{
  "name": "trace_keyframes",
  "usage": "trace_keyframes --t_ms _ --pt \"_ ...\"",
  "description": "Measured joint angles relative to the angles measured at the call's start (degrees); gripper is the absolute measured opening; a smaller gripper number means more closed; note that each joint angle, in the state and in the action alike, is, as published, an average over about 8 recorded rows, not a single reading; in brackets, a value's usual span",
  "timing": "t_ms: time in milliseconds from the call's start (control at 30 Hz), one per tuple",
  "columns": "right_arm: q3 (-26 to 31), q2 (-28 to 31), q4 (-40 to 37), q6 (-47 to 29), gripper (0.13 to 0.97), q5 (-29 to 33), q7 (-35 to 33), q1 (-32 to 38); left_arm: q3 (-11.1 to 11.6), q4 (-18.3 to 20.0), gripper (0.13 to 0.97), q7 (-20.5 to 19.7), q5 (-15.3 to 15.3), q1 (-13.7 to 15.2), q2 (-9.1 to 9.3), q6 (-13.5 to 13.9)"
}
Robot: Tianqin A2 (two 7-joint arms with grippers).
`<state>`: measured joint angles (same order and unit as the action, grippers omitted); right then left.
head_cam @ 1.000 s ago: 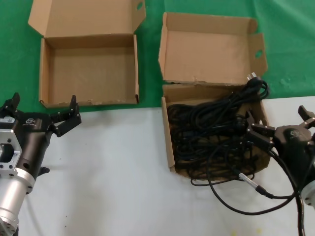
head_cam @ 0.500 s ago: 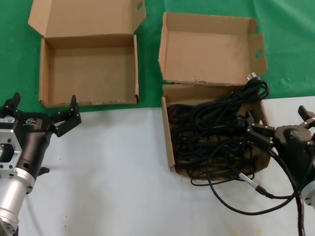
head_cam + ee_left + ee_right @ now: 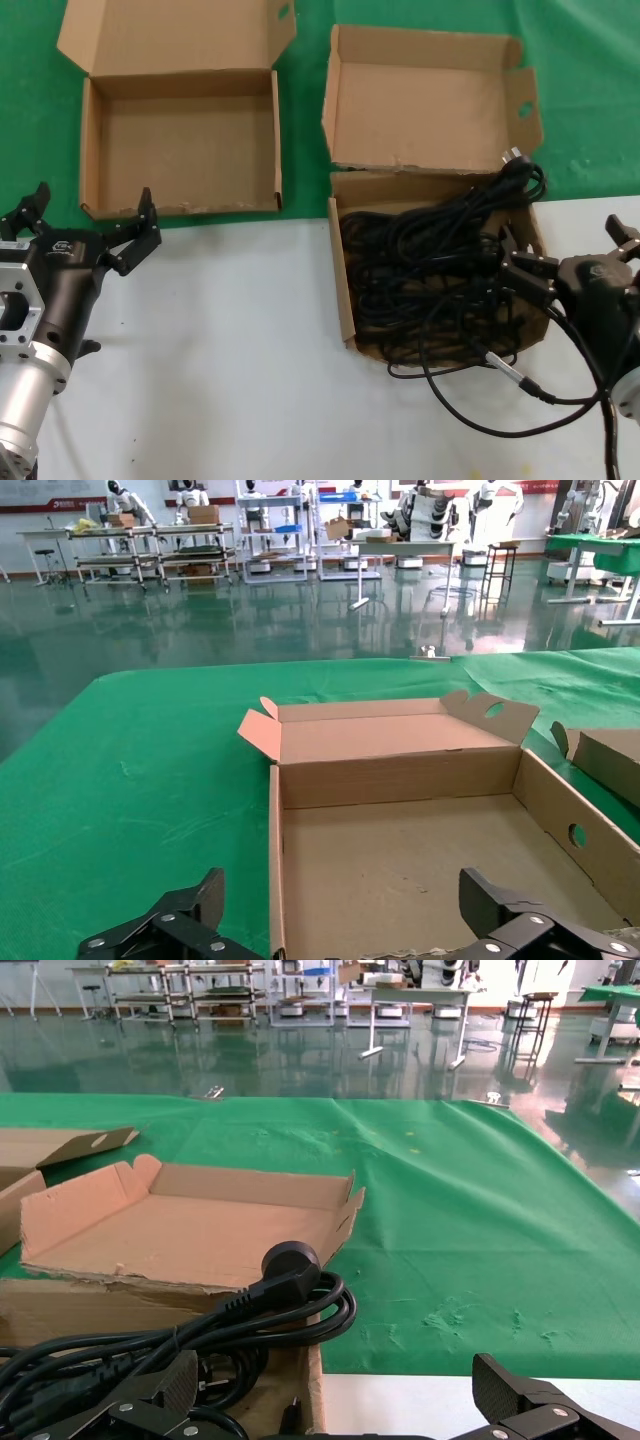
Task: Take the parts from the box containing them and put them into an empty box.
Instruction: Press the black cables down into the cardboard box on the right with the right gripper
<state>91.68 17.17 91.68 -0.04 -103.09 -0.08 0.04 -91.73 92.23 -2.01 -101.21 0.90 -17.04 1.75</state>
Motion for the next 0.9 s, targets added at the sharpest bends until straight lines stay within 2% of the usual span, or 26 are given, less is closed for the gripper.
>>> trace_keyframes --t_ms 167,400,467,633,733,767,900 --pt "-0.1 0.0 0.4 -0.3 0.966 0.3 -0.3 -0.2 0.0 0.0 0.831 0.0 0.0 0.0 0.00 0.0" --pt "0.8 3.7 3.1 -1.2 0.966 1.2 -0.8 -1.2 0.0 0.0 0.687 0.0 0.0 0.0 0.00 0.0" --pt "1.3 6.2 4.2 -1.8 0.966 1.8 -0.9 -1.4 0.0 0.0 0.666 0.0 0.0 0.0 0.00 0.0" --pt "2.4 14.5 7.5 -4.0 0.966 4.5 0.0 -1.0 0.0 0.0 0.532 0.0 0.0 0.0 0.00 0.0" --pt "2.7 20.0 9.9 -6.1 0.966 7.4 2.2 -0.5 0.0 0.0 0.451 0.0 0.0 0.0 0.00 0.0" --pt "2.8 21.7 10.8 -7.0 0.966 8.6 3.0 -0.3 0.0 0.0 0.451 0.0 0.0 0.0 0.00 0.0" --pt "2.3 28.3 14.4 -11.6 0.966 12.9 5.8 0.6 0.0 0.0 0.367 0.0 0.0 0.0 0.00 0.0"
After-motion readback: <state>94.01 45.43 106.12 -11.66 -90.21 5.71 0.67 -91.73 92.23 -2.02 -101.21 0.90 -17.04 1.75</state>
